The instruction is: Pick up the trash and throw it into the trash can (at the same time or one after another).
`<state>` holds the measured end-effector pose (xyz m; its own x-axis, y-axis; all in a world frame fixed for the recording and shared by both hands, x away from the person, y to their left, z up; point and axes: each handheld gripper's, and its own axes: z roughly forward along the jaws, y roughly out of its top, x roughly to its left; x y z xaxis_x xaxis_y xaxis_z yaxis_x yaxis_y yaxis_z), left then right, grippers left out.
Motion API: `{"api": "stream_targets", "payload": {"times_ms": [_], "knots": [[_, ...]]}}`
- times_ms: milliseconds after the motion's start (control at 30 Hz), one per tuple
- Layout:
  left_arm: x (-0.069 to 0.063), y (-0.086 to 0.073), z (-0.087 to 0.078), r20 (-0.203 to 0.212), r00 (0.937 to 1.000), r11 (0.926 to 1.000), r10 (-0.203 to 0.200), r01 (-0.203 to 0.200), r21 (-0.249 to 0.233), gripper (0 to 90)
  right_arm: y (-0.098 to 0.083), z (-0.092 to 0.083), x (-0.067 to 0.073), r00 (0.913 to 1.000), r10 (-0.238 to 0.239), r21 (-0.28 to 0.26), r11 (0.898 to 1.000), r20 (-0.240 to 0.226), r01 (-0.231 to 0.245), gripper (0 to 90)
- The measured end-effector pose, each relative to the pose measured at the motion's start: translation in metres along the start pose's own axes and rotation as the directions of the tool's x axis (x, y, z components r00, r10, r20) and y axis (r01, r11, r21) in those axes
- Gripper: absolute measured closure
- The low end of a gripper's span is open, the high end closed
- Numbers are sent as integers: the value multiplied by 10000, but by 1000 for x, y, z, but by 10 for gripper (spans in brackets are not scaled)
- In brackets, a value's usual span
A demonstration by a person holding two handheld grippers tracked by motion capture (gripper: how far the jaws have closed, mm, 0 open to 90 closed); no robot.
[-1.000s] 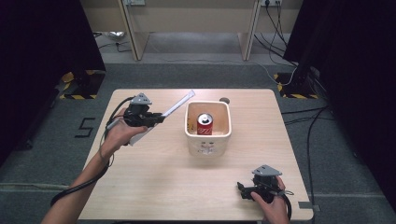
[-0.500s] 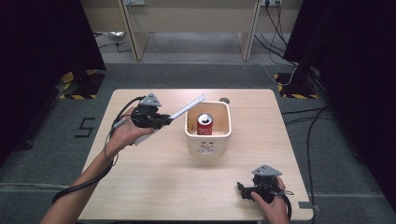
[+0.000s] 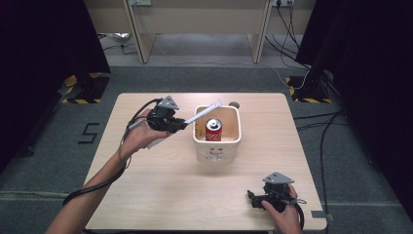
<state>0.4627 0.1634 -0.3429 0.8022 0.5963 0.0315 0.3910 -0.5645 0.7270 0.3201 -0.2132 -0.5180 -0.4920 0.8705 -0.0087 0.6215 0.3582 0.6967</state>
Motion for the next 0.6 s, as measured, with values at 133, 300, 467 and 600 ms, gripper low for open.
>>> {"api": "stream_targets", "payload": {"times_ms": [133, 300, 467, 600], "knots": [[1, 1, 4, -7, 10000, 9998, 43, -43, 189, 798, 0, 0, 0, 10000, 3, -1, 10000, 0, -3, 3], [0, 3, 7, 11, 9999, 9994, 121, -121, 323, 797, 0, 0, 0, 10000, 2, -2, 10000, -1, -2, 3], [1, 4, 9, -6, 9999, 9991, 136, -136, 408, 797, 0, 0, 0, 10000, 1, -2, 10000, 0, -1, 3], [3, 5, 12, 24, 10000, 9986, 86, -88, 515, 796, 0, 0, 0, 10000, 1, -3, 10000, 0, -1, 3]]}}
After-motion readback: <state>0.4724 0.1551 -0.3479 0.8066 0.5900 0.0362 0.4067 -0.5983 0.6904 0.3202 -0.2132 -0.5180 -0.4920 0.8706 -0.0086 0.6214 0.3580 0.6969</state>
